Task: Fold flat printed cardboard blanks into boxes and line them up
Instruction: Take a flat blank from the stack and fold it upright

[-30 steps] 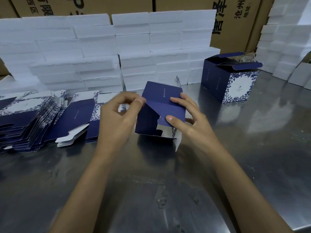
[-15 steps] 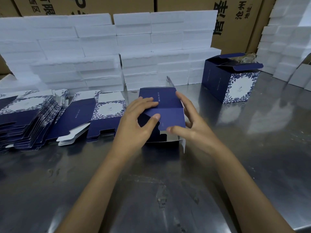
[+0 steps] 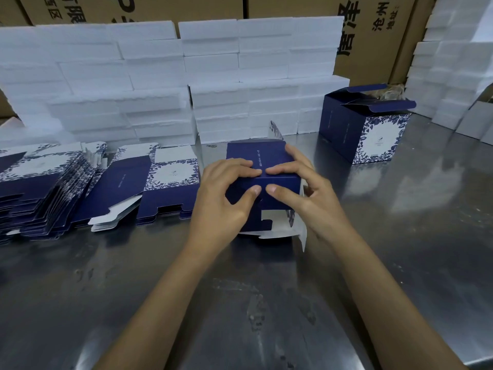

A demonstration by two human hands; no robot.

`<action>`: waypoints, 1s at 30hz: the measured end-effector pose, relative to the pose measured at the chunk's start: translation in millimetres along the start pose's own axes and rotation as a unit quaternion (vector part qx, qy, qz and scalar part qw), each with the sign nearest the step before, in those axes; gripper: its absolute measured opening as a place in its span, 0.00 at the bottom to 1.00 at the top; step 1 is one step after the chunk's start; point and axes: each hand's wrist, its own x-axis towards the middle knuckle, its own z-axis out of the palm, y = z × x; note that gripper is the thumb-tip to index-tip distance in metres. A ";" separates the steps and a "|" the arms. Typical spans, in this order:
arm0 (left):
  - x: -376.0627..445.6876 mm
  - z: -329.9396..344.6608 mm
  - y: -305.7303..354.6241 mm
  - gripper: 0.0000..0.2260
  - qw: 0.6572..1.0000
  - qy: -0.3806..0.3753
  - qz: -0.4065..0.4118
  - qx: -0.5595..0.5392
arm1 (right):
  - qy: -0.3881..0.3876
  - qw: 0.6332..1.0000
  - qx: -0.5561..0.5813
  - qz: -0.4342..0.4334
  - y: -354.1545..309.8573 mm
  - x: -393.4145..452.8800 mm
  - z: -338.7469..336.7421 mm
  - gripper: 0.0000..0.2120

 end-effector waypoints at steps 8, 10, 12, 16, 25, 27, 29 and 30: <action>-1.8 3.7 6.2 0.09 0.999 0.014 -0.020 -0.032 | 0.038 0.999 0.002 -0.006 0.5 0.5 2.0 0.12; -1.8 4.8 6.5 0.09 0.998 0.018 -0.026 -0.046 | 0.043 0.999 0.016 0.000 1.0 0.7 3.0 0.12; -1.4 6.1 5.3 0.09 0.998 0.024 -0.028 -0.051 | 0.055 0.998 0.033 0.009 1.7 1.8 2.9 0.11; -4.2 14.4 5.0 0.07 0.998 0.057 -0.013 -0.028 | 0.070 0.997 0.037 0.014 3.4 3.7 4.5 0.11; -4.6 19.9 3.0 0.08 0.997 0.061 -0.020 -0.044 | 0.041 0.995 0.080 0.030 3.8 2.3 0.9 0.12; -4.9 21.4 2.8 0.07 0.996 0.065 -0.021 -0.048 | 0.046 0.995 0.081 0.031 3.9 2.4 1.4 0.11; -4.9 24.4 3.5 0.07 0.996 0.074 -0.024 -0.052 | 0.053 0.995 0.080 0.028 3.6 2.3 1.9 0.11; -5.1 26.0 3.9 0.06 0.995 0.079 -0.025 -0.052 | 0.056 0.995 0.080 0.025 3.5 2.4 2.1 0.10</action>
